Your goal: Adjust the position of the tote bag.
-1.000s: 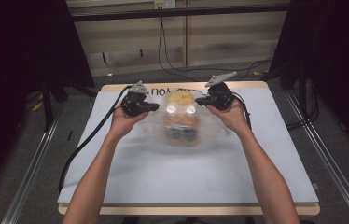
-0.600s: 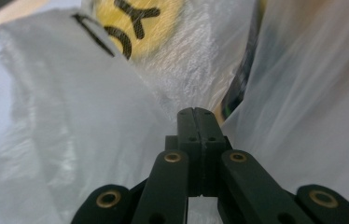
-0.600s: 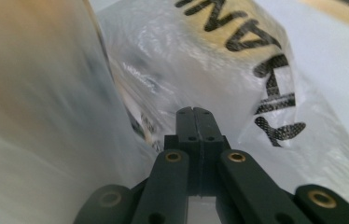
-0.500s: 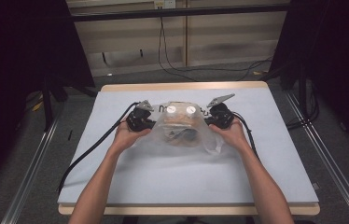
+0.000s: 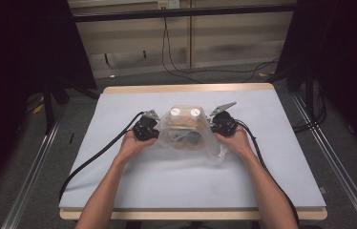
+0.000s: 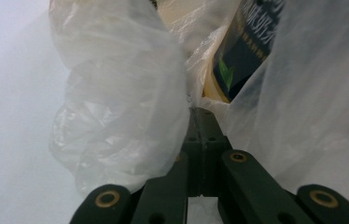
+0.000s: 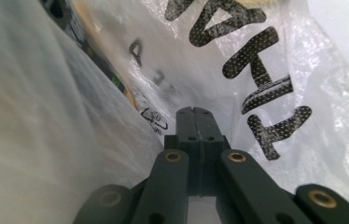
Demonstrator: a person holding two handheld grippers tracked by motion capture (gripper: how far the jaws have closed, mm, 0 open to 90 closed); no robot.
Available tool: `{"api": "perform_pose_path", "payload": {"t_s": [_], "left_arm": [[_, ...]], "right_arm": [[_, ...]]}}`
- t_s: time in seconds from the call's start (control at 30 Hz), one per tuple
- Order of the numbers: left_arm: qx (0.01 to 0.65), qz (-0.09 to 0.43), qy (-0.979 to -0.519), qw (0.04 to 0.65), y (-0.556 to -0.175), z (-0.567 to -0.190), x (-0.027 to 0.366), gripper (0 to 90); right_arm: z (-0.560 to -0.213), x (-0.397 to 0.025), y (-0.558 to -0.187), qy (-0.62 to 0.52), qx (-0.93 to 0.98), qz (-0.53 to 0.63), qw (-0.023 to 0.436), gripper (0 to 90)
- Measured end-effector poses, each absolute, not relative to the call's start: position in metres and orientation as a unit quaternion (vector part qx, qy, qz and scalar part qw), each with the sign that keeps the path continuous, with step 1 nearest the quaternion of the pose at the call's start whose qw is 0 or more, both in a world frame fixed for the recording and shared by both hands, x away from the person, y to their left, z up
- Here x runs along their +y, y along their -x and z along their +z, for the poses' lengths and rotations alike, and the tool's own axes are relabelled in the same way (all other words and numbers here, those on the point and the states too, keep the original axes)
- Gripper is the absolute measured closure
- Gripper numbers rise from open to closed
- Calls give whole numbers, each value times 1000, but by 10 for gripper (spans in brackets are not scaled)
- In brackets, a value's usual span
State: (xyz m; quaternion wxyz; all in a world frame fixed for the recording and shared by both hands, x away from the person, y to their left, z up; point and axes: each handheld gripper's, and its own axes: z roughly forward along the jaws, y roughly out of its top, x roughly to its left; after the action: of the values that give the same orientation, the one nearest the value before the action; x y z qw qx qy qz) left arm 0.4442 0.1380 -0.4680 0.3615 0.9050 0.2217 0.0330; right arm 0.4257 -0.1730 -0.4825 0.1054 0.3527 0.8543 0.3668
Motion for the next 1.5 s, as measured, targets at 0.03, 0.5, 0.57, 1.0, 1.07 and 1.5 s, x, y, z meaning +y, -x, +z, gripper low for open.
{"api": "perform_pose_path", "payload": {"t_s": [0.03,0.5,0.57,1.0,1.07,1.5], "left_arm": [[222,39,-902,369,-443,-465,139,897],[203,75,-844,491,-424,-386,185,760],[196,72,-832,513,-421,-378,188,745],[152,43,-846,510,-408,-381,159,388],[146,36,-850,504,-409,-384,156,373],[98,51,-879,464,-388,-386,152,900]], "right_arm": [[-481,-174,-426,-351,853,371,106,900],[-397,-208,-391,-324,793,493,152,661],[-387,-212,-385,-318,785,509,153,621],[-377,-177,-375,-264,823,492,108,357],[-381,-174,-376,-263,825,489,104,387],[-381,-178,-361,-246,833,482,110,900]]}}
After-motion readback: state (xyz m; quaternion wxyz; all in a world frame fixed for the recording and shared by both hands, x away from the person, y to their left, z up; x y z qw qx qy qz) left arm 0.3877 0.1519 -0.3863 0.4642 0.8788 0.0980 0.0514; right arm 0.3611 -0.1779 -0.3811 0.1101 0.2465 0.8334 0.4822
